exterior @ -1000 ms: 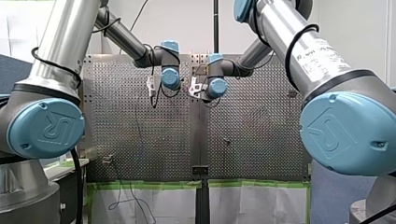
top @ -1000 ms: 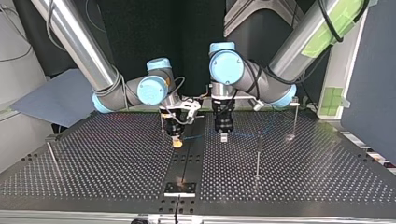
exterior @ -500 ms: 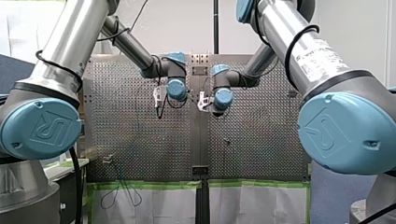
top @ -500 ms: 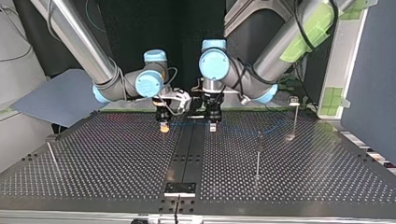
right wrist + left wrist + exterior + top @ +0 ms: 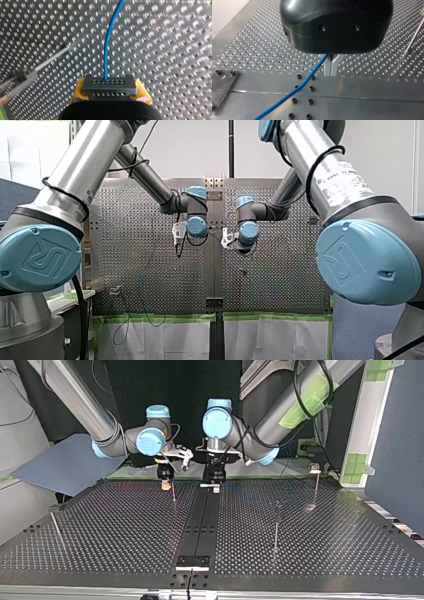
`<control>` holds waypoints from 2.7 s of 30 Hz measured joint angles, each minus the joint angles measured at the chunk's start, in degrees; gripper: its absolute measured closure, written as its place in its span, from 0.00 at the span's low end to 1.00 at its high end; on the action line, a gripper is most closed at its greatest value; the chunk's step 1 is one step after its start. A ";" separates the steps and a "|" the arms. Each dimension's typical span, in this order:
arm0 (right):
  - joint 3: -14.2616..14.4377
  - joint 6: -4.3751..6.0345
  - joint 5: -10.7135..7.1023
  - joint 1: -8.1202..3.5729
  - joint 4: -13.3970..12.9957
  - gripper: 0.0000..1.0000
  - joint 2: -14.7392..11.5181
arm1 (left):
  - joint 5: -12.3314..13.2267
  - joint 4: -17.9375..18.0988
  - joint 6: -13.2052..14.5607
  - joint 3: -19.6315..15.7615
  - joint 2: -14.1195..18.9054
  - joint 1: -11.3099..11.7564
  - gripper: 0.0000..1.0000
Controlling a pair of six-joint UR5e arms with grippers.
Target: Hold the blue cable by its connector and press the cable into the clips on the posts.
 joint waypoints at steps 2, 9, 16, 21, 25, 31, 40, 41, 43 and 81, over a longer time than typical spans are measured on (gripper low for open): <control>0.85 -0.02 0.02 -0.42 -0.75 1.00 -0.63 | 0.05 0.38 0.09 0.00 -0.79 -0.26 1.00; 4.49 0.37 -0.02 -1.98 -3.88 1.00 -1.26 | -0.13 2.41 0.15 -0.01 -4.33 -1.59 1.00; 8.10 1.01 -0.02 -2.61 -5.24 1.00 -1.27 | 0.06 3.48 -1.21 -0.02 -7.64 -2.71 1.00; 10.87 1.21 -0.05 -2.74 -6.52 1.00 -1.28 | 1.21 3.73 -1.79 -0.01 -9.07 -3.57 1.00; 13.25 1.42 -0.10 -2.85 -8.39 1.00 -1.27 | 1.56 3.70 -1.95 -0.02 -9.76 -4.82 1.00; 16.56 2.32 -0.37 -3.84 -11.59 1.00 -1.26 | 1.68 3.75 -2.61 -0.02 -11.28 -6.02 1.00; 21.28 2.93 -2.71 -5.84 -16.39 1.00 -1.13 | 2.58 4.06 -3.60 -0.01 -13.40 -6.91 1.00; 21.59 2.98 -3.08 -5.97 -16.83 1.00 -1.13 | 2.91 4.16 -3.85 -0.01 -13.76 -6.90 1.00; 22.04 3.27 -4.05 -6.31 -17.87 1.00 -1.12 | 3.50 4.51 -4.25 -0.01 -14.76 -6.86 1.00; 24.10 7.45 -18.08 -15.38 -35.49 1.00 5.54 | 4.60 5.38 -7.42 3.60 -21.70 -7.66 1.00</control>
